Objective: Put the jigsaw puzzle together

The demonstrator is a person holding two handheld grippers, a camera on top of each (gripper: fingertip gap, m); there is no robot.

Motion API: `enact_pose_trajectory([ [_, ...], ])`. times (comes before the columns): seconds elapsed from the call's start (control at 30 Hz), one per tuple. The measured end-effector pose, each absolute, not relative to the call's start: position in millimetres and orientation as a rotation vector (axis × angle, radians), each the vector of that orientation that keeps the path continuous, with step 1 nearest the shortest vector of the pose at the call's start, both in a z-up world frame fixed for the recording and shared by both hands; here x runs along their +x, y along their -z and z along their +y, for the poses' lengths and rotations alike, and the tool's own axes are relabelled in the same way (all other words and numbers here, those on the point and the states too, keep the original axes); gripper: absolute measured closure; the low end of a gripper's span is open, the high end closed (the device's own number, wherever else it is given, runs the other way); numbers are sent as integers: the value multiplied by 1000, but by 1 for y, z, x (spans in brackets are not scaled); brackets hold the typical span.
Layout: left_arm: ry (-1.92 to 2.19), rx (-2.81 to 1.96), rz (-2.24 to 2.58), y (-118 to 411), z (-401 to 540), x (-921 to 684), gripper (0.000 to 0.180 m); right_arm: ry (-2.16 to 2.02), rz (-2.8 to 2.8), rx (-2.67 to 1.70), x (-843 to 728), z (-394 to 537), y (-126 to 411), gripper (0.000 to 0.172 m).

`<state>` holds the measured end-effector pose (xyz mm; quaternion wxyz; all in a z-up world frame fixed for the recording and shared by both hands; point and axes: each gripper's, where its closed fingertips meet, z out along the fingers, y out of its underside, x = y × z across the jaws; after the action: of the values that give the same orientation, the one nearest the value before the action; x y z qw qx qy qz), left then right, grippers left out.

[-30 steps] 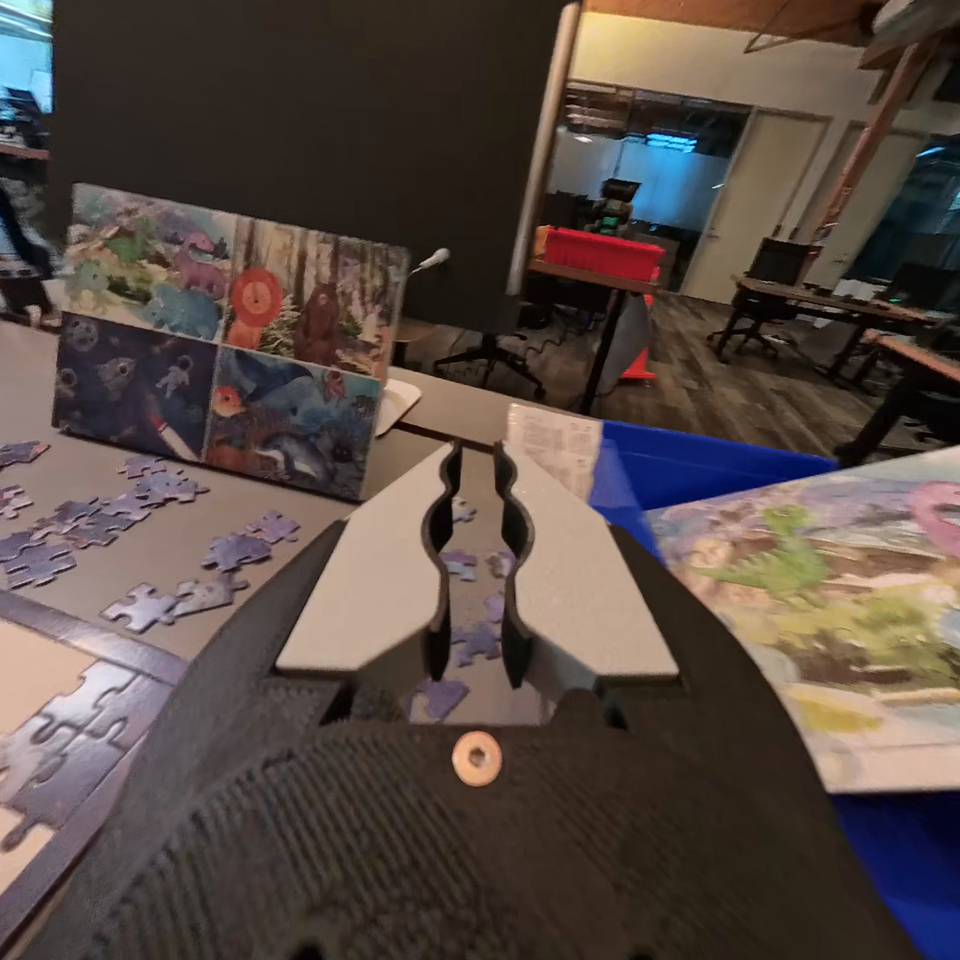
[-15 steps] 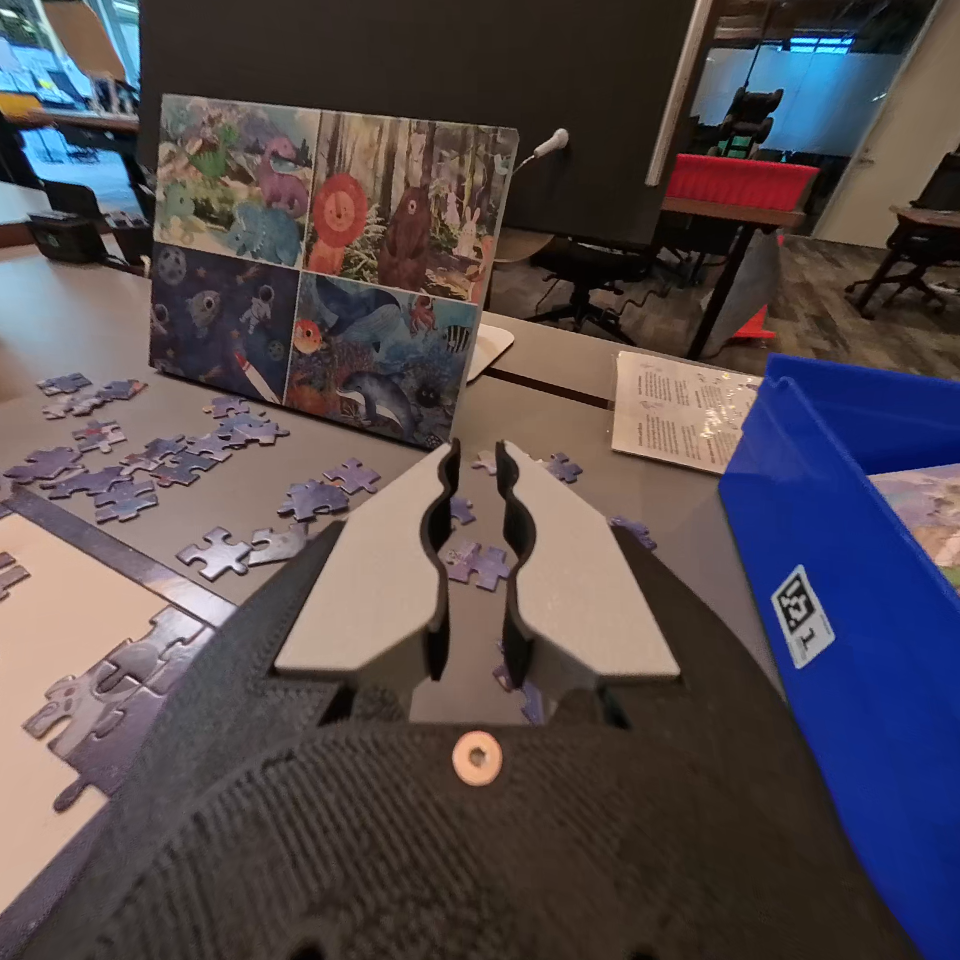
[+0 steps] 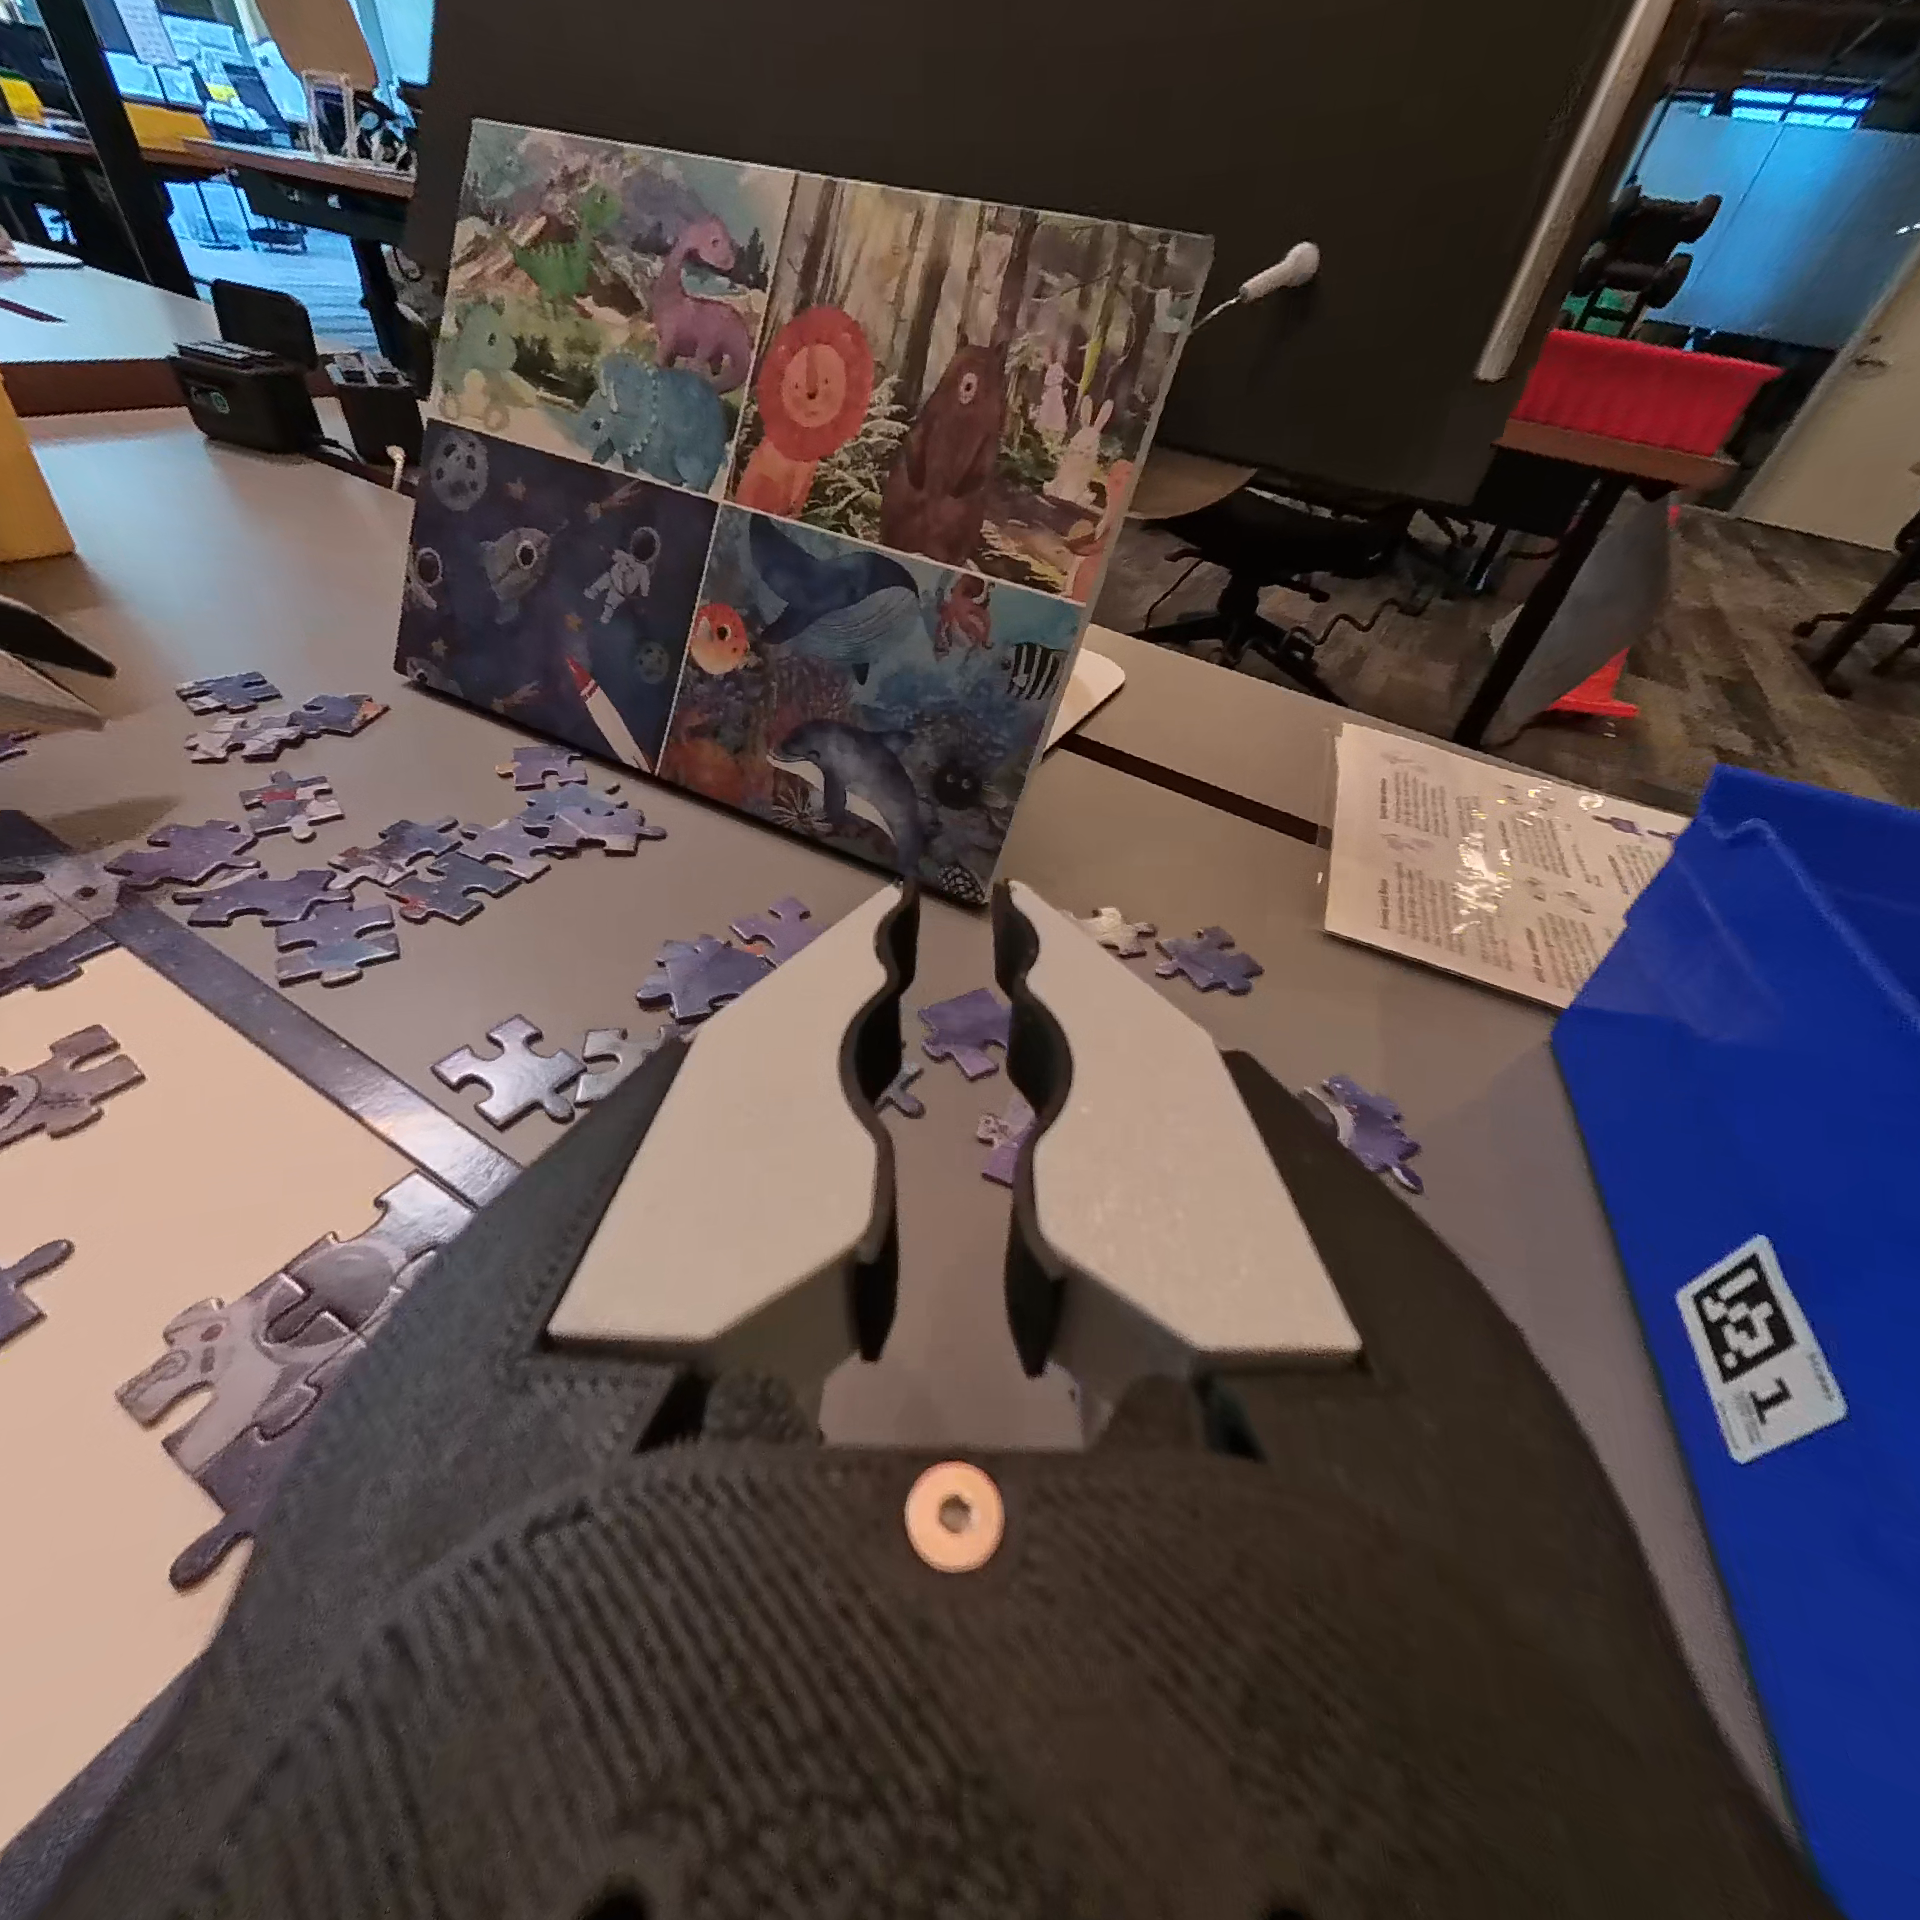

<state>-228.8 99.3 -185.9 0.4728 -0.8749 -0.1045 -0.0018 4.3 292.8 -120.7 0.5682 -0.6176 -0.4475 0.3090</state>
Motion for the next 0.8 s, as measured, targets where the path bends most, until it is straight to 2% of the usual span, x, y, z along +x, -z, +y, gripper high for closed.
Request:
enact_pose_trajectory([
  [0.43, -26, -2330, -291, 221, 125, -218, 138, -779, -1078, -1450, -4, 286, 122, 159],
  [0.8, -117, -2379, -232, 222, 137, -212, 141, -785, -1109, -1443, -9, 280, 123, 159],
])
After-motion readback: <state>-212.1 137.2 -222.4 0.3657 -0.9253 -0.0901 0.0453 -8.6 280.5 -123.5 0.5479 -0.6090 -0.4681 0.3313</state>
